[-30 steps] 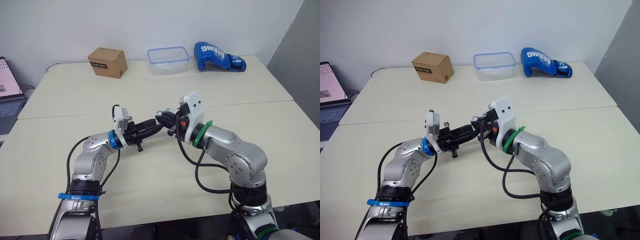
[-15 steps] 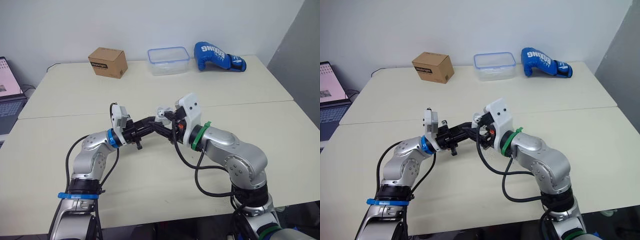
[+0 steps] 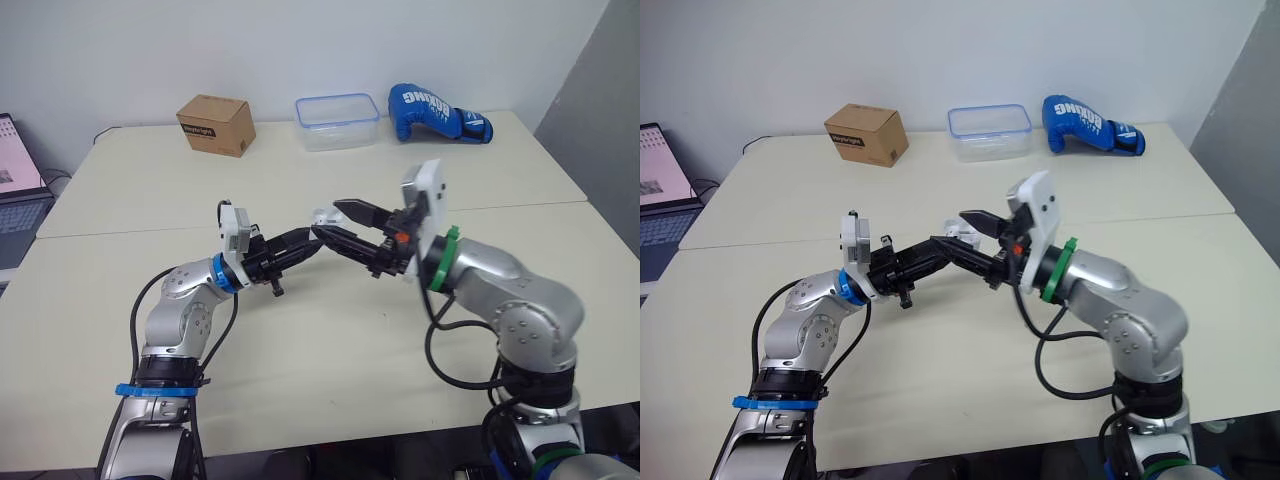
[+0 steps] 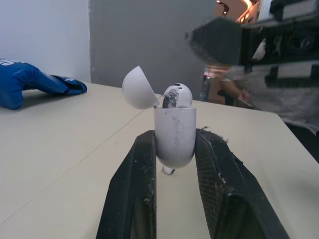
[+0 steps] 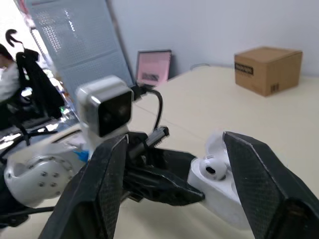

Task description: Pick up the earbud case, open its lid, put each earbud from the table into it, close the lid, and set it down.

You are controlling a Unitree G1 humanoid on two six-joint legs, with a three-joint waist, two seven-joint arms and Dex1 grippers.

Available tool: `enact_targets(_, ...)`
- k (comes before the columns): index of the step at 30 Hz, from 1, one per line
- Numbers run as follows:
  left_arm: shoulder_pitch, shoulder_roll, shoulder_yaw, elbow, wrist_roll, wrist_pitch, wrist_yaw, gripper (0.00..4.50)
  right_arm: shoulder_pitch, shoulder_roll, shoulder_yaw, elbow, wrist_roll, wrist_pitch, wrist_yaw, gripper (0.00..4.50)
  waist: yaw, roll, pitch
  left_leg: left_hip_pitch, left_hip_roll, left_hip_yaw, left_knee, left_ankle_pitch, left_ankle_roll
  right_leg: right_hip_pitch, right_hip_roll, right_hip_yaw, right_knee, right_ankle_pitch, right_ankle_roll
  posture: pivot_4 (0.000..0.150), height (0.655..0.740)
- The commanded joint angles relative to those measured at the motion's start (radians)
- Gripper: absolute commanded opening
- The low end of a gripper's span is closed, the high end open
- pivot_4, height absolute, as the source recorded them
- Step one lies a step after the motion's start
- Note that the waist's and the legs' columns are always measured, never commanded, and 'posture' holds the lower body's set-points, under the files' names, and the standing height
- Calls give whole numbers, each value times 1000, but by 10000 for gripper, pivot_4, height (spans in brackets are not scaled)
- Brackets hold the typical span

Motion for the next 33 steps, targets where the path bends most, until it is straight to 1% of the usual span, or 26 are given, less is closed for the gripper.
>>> enact_targets(1, 9, 7, 29, -50, -38, 2, -6, 7501, -29, -99, -128, -40, 175, 54, 62, 31598, 1, 0, 0, 0, 0, 0, 0, 0, 0, 0, 0, 0, 0, 0, 0, 1500, 7307)
enact_targets(2, 14, 7, 32, -54, -44, 7, -7, 7501, -32, -156, -138, -32, 181, 66, 92, 31598, 1, 0, 0, 0, 0, 0, 0, 0, 0, 1, 0, 0, 0, 0, 0, 1500, 7307)
enact_targets(4, 25, 11, 41, -57, -65, 20, -15, 7501, -42, -300, -116, 5, 138, 68, 174, 31598, 1, 0, 0, 0, 0, 3, 0, 0, 0, 0, 0, 0, 0, 0, 0, 1500, 7307)
enact_targets(5, 30, 12, 43, -58, -71, 23, -18, 7501, -44, -352, -103, 23, 122, 58, 203, 31598, 2, 0, 0, 0, 0, 4, 0, 0, 0, 1, 0, 0, -1, 0, 0, 1500, 7307)
enact_targets(8, 41, 23, 51, -44, -89, 32, -51, 7501, -81, -553, 66, 124, -24, 0, 330, 31598, 1, 0, 0, 0, 0, 7, 0, 0, 1, 1, 0, 0, -1, 0, 0, 1500, 7307)
enact_targets(9, 43, 28, 54, -38, -92, 32, -64, 7501, -98, -596, 126, 171, -89, -46, 367, 31598, 1, 0, 0, 0, 0, 7, 0, 0, 1, 1, 0, 0, 0, 0, 0, 1500, 7307)
enact_targets(11, 44, 32, 56, -33, -96, 37, -78, 7501, -134, -641, 223, 259, -187, -109, 417, 31598, 1, 0, 0, 0, 1, 7, 0, 0, 1, 1, 1, 0, 0, 0, 0, 1500, 7307)
enact_targets(16, 65, 43, 65, -56, -115, 67, -92, 7501, -186, -624, 365, 448, -384, -238, 453, 31598, 0, 0, 1, 0, 1, 8, 0, 0, 1, 0, 0, 1, -1, 0, 0, 1500, 7307)
enact_targets(19, 87, 56, 71, -83, -132, 93, -95, 7501, -209, -577, 414, 561, -474, -297, 453, 31598, 0, 0, 1, -1, 1, 8, 0, 0, 0, 0, 0, 1, -2, 0, 0, 1500, 7307)
enact_targets(22, 112, 69, 75, -114, -144, 107, -90, 7501, -236, -518, 448, 688, -551, -292, 430, 31598, 1, 0, 1, -1, 1, 8, 0, 0, 0, 0, 0, 1, -1, 0, 0, 1500, 7307)
enact_targets(25, 137, 84, 85, -149, -162, 131, -85, 7501, -252, -464, 452, 781, -589, -289, 434, 31598, 1, 0, 1, -1, 1, 8, 0, 0, 0, 0, 0, 1, -1, 0, 0, 1500, 7307)
enact_targets(28, 156, 95, 89, -178, -175, 152, -79, 7501, -260, -433, 445, 835, -619, -300, 445, 31598, 1, 0, 1, -1, 1, 7, 0, 0, 0, 0, 0, 1, -2, 0, 0, 1500, 7307)
enact_targets(33, 175, 103, 97, -206, -186, 171, -72, 7501, -263, -411, 435, 873, -644, -292, 465, 31598, 1, 0, 1, 0, 1, 7, 0, 0, 0, 0, 0, 1, -1, 0, 0, 1500, 7307)
